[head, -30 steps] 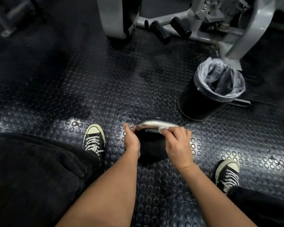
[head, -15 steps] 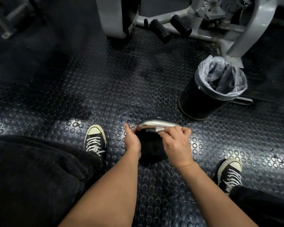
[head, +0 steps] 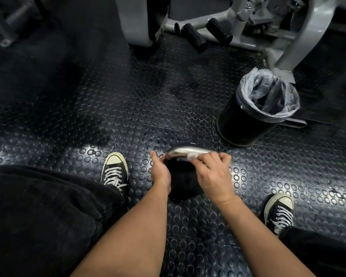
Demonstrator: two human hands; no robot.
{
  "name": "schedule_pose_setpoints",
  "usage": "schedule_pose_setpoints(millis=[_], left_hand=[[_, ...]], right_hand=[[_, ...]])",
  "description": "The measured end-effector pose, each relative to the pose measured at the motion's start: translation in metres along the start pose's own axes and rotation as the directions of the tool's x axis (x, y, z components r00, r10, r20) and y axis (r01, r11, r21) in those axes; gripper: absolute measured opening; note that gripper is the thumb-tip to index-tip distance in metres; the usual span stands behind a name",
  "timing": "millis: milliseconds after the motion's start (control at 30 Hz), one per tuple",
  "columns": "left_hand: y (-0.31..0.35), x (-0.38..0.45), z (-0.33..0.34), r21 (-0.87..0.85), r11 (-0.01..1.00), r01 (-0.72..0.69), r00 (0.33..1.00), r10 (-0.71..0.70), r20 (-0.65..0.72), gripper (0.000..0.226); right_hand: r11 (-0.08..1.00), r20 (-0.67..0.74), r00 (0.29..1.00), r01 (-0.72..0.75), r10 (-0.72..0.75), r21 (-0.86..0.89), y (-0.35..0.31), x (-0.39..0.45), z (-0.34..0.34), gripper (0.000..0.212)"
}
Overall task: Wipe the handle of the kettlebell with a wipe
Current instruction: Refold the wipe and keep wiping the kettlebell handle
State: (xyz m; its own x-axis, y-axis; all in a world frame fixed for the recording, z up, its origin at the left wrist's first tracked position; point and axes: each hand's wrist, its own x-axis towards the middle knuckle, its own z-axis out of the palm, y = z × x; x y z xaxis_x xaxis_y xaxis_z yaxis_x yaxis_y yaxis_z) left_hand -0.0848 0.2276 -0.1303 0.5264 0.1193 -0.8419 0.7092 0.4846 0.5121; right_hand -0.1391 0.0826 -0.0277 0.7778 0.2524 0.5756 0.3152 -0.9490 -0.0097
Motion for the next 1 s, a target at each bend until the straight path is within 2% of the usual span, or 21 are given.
schedule_pose_setpoints(millis=[100,167,233,267,300,333,367,400,467,500,567,633,767,867,1000], left_hand=[[0.000,0.001,0.000,-0.009,1.000,-0.003,1.000,0.003,-0.006,0.096],[-0.002,0.004,0.000,0.001,1.000,-0.008,1.000,0.008,-0.027,0.096],[-0.003,0.007,0.000,0.002,1.000,-0.014,0.999,0.014,-0.034,0.096],[-0.003,0.006,0.000,0.008,1.000,-0.023,0.999,0.024,-0.035,0.096],[-0.003,0.005,-0.001,0.014,1.000,-0.027,0.999,0.027,-0.032,0.096],[-0.001,0.000,0.000,0.012,0.999,-0.030,0.999,0.030,-0.021,0.097],[-0.001,-0.001,0.000,0.008,1.000,-0.029,1.000,0.029,-0.005,0.097],[0.000,-0.002,0.001,0.005,0.999,-0.036,0.999,0.036,-0.001,0.097],[-0.002,0.001,0.000,0.010,0.999,-0.046,0.999,0.046,-0.017,0.097],[-0.001,0.002,-0.001,0.006,0.999,-0.042,0.999,0.042,-0.021,0.097],[0.001,-0.004,0.000,0.005,0.999,-0.033,0.999,0.033,-0.026,0.096],[0.006,-0.016,0.002,0.008,0.999,-0.048,0.998,0.048,-0.032,0.093],[0.010,-0.026,0.005,-0.002,0.999,-0.044,0.999,0.044,-0.004,0.083],[0.010,-0.026,0.005,-0.003,0.999,-0.040,0.999,0.040,0.008,0.082],[0.010,-0.027,0.004,-0.003,0.999,-0.051,0.999,0.051,0.010,0.084]], right_hand=[[0.998,0.021,0.998,-0.061,0.061,0.000,-0.009,-0.004,0.010,0.017],[0.975,-0.047,0.975,-0.215,0.218,0.053,-0.016,-0.012,0.014,0.015],[0.886,-0.097,0.891,-0.420,0.444,0.198,-0.033,-0.013,0.012,0.011],[0.754,-0.076,0.779,-0.570,0.622,0.326,-0.043,-0.008,0.010,0.010],[0.520,0.007,0.590,-0.716,0.807,0.465,-0.054,-0.002,0.009,0.011],[0.227,0.135,0.360,-0.793,0.923,0.566,-0.064,0.004,0.007,0.012],[-0.029,0.244,0.164,-0.773,0.956,0.633,-0.072,0.010,0.008,0.013],[-0.194,0.305,0.031,-0.708,0.952,0.679,-0.077,0.014,0.011,0.013],[-0.460,0.441,-0.164,-0.503,0.882,0.732,-0.080,0.020,0.017,0.011],[-0.585,0.542,-0.222,-0.355,0.810,0.729,-0.080,0.024,0.018,0.014],[-0.738,0.703,-0.237,-0.116,0.671,0.665,-0.074,0.029,0.020,0.024],[-0.806,0.792,-0.168,-0.020,0.587,0.592,-0.067,0.034,0.019,0.029],[-0.857,0.856,-0.052,-0.081,0.514,0.509,-0.065,0.029,0.019,0.022],[-0.859,0.859,0.012,-0.018,0.511,0.512,-0.057,0.016,0.019,0.022],[-0.864,0.864,0.024,0.028,0.503,0.502,-0.049,0.021,0.025,0.030]])
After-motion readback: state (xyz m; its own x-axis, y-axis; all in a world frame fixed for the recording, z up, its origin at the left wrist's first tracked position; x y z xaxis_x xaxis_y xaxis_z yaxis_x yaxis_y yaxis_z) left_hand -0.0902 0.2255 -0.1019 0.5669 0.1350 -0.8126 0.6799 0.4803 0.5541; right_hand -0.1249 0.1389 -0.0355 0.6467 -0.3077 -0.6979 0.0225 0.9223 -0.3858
